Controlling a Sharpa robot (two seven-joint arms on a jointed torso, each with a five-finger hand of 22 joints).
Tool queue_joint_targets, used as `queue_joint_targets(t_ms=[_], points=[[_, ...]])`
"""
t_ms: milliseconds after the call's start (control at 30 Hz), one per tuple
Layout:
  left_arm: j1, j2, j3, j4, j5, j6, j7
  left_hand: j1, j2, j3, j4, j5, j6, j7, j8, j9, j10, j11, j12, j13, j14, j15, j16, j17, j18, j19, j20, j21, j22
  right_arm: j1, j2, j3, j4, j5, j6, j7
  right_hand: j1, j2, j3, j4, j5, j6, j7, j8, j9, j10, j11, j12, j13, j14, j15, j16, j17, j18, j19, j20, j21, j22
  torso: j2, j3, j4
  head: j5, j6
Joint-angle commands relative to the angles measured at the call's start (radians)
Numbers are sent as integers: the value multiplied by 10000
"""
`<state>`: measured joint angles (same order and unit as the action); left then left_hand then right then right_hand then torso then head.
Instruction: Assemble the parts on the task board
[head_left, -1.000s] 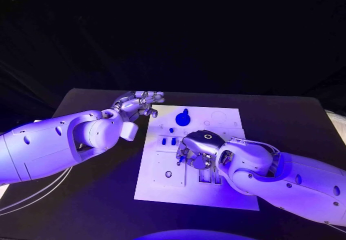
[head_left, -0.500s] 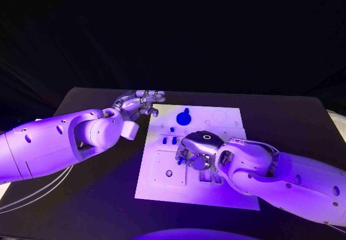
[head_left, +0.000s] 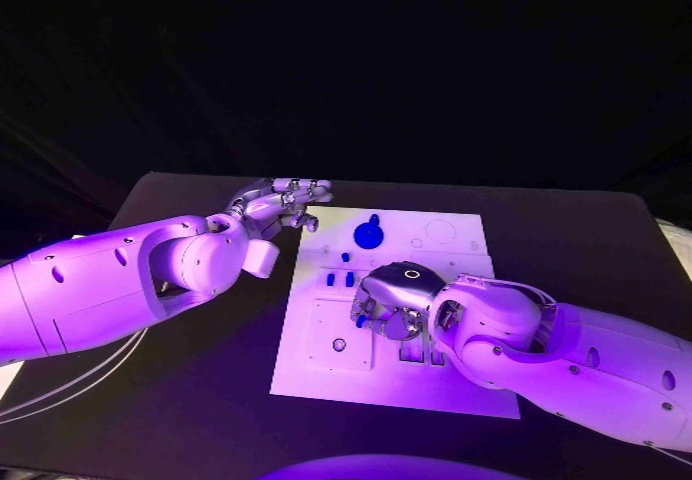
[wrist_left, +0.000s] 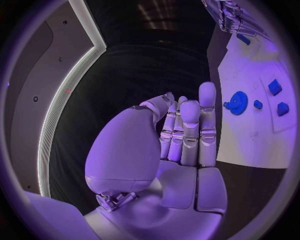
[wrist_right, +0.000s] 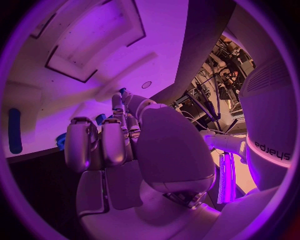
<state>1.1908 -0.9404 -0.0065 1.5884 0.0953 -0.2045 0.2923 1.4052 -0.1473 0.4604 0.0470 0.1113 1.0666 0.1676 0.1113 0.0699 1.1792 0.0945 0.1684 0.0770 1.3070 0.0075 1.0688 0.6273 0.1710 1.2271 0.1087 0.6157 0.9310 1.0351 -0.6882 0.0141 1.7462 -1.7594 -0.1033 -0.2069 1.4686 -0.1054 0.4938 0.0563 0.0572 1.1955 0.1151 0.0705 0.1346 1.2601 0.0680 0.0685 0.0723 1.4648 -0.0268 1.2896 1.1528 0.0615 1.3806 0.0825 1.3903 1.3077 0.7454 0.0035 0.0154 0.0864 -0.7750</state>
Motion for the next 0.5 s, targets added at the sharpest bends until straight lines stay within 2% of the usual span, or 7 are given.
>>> queue_joint_targets(t_ms=[33, 233, 500], points=[[2, 13, 6, 23, -48, 199, 26, -7, 54, -35, -50, -3, -66, 23, 23, -10, -84, -13, 32, -5, -88, -8, -57, -4, 65, -15, -22, -48, -9, -25, 60, -32, -19, -265, 540, -192, -155, 17, -52, -54, 46, -24, 66, 27, 22, 18, -85, -41, -16, 389, 79, -4, -27, 65, -30, 53, -35, 28, -3, -4, -5, 4, -9], [2, 8, 6, 25, -49, 211, 15, -7, 54, -35, -50, -3, -66, 23, 23, -10, -84, -13, 32, -5, -88, -8, -57, -4, 65, -15, -22, -48, -9, -51, 138, -60, -81, -492, 622, -381, -408, -32, -198, -37, 202, -182, 96, -58, 13, -199, -26, -70, -62, 363, 130, -46, -103, 82, -92, 99, -88, -34, 1, 3, 1, 14, -30], [2, 1, 6, 29, -76, 212, 8, -7, 54, -35, -50, -3, -66, 23, 23, -10, -84, -13, 32, -5, -88, -8, -57, -4, 65, -15, -22, -48, -9, -65, 176, -88, -159, -551, 424, -457, -814, -257, -458, 59, 306, -910, 254, -107, -161, -1082, 190, -77, -120, 324, 319, -111, -233, 119, -233, 228, -225, -193, -5, 0, -14, 30, -47]])
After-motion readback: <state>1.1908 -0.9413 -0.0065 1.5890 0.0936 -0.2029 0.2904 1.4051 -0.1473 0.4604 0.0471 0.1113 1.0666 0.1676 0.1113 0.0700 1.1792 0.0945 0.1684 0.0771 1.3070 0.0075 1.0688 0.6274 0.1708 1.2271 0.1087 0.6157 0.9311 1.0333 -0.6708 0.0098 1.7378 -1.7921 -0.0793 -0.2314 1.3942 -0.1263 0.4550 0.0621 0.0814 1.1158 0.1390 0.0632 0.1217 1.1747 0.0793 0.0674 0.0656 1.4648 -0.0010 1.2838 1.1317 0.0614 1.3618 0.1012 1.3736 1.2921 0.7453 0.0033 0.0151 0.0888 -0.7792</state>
